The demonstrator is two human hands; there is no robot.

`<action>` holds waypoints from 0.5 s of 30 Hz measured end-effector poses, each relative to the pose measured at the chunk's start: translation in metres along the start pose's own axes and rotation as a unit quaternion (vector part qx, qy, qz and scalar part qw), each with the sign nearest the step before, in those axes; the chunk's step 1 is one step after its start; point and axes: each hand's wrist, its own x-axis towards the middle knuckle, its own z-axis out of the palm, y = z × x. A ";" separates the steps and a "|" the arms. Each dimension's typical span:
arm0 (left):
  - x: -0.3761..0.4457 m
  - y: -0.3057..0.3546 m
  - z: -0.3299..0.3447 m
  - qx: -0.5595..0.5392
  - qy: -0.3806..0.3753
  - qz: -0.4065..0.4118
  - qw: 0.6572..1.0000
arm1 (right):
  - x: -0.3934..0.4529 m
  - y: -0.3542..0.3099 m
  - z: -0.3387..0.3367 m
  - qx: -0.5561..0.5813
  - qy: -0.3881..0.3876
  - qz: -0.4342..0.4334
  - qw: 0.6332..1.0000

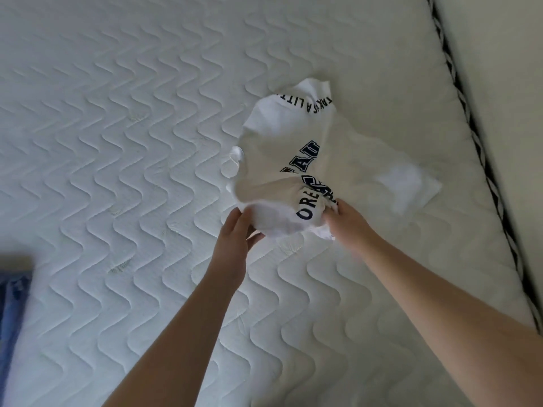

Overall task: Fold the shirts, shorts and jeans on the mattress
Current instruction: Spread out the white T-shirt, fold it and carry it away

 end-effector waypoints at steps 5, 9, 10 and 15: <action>-0.068 0.013 -0.010 0.075 0.002 0.018 0.997 | -0.080 -0.058 -0.008 0.174 -0.056 0.005 0.983; -0.125 0.008 -0.007 0.223 -0.040 0.030 0.974 | -0.134 -0.100 -0.010 0.297 -0.109 -0.004 0.949; -0.139 0.008 -0.005 0.253 -0.059 0.030 0.965 | -0.146 -0.108 -0.010 0.314 -0.126 -0.007 0.941; -0.181 0.010 0.003 0.305 -0.094 0.039 0.947 | -0.189 -0.138 -0.014 0.463 -0.176 0.010 0.869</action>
